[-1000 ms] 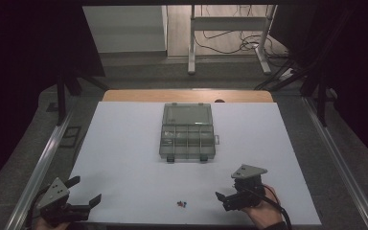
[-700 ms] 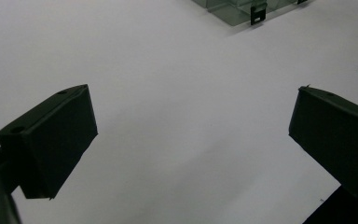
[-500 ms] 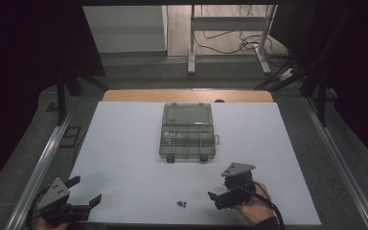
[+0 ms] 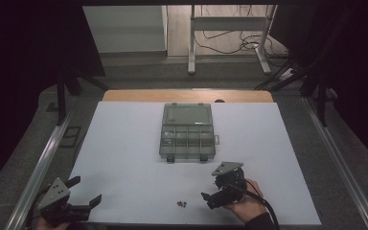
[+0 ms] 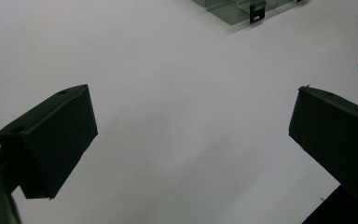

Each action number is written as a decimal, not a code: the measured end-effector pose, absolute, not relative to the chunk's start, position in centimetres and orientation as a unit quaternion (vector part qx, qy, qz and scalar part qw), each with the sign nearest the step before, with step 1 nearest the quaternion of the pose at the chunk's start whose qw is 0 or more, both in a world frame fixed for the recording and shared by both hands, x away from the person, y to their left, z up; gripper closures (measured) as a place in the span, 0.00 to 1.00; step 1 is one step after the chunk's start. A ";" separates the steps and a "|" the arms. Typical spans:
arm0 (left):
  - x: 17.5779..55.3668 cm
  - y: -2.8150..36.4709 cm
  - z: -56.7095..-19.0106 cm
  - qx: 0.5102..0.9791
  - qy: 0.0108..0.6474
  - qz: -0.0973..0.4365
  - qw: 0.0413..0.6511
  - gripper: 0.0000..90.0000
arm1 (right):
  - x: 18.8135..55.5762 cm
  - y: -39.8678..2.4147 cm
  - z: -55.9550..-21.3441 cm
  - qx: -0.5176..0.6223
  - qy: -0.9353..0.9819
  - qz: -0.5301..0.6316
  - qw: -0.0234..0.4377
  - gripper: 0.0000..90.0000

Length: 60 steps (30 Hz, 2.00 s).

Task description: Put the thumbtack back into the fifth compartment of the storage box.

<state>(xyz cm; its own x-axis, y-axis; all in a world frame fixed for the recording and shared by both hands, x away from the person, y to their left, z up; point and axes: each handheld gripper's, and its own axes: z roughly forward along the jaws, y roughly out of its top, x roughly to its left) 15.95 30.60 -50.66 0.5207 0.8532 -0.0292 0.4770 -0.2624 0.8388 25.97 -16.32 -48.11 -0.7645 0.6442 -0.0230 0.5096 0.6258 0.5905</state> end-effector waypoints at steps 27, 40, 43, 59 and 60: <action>15.9 30.5 -50.6 0.769 0.427 0.224 0.420 0.01 | 26.9 -12.4 -48.5 0.289 0.916 0.263 0.089 0.18; 15.9 30.2 -50.7 0.777 0.418 0.227 0.413 0.02 | 26.8 -9.8 -49.0 0.237 0.939 0.241 0.068 0.43; 15.9 30.1 -50.7 0.778 0.415 0.228 0.412 0.02 | 26.7 -9.2 -49.3 0.225 0.944 0.233 0.065 0.49; 15.8 30.1 -50.6 0.778 0.412 0.230 0.415 0.01 | 26.1 -6.8 -49.8 0.170 0.959 0.225 0.019 0.79; 15.8 30.1 -50.6 0.778 0.412 0.230 0.414 0.01 | 26.1 -6.6 -50.0 0.164 0.962 0.220 0.016 0.80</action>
